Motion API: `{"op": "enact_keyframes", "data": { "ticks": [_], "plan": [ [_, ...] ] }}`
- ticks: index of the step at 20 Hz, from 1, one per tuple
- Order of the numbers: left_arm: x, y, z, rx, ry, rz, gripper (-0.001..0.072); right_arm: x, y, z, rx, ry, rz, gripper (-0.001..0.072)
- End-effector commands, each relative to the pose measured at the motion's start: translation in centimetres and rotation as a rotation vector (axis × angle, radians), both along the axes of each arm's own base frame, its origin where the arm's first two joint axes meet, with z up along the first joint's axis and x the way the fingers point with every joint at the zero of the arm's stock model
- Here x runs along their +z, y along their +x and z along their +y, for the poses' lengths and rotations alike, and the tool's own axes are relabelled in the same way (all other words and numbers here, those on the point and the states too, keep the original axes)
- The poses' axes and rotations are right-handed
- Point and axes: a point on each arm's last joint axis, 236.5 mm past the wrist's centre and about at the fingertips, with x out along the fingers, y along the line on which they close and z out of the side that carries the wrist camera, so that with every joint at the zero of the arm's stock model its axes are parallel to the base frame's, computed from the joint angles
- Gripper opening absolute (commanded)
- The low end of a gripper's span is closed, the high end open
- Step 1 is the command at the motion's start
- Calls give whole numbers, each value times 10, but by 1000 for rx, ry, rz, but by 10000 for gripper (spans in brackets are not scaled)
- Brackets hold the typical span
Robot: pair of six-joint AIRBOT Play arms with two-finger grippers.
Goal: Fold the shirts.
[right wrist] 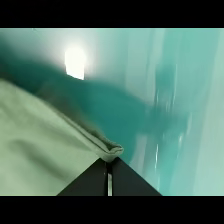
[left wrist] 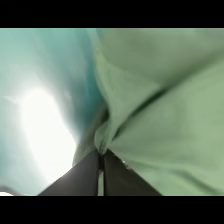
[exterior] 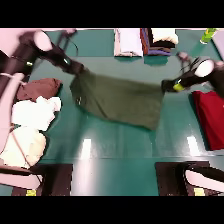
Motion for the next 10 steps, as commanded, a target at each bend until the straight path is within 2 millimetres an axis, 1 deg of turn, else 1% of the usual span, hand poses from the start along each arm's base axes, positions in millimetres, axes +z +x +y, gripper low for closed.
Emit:
{"op": "enact_keyframes", "data": {
  "ticks": [1,2,3,4,5,6,7,9,10],
  "plan": [
    [145,-36,22,23,-49,-323,25,153,-14,-4,23,-13,-344,23],
    [184,-55,28,25,-75,-408,25,195,-25,-5,23,-11,-443,23],
    [221,-79,34,27,-101,-496,25,236,-41,-5,23,-10,-540,23],
    [253,-102,41,29,-125,-573,25,269,-58,-5,22,-9,-624,23],
    [283,-125,48,33,-152,-657,25,296,-75,-6,22,-9,-694,23],
    [308,-146,54,36,-177,-734,25,321,-92,-6,22,-8,-755,22],
    [332,-167,60,40,-203,-812,25,339,-105,-7,22,-11,-802,22],
    [369,-200,70,47,-250,-941,25,372,-127,-7,24,-11,-882,22],
    [383,-211,73,49,-270,-991,24,386,-134,-7,25,-11,-915,22]
  ]
}}
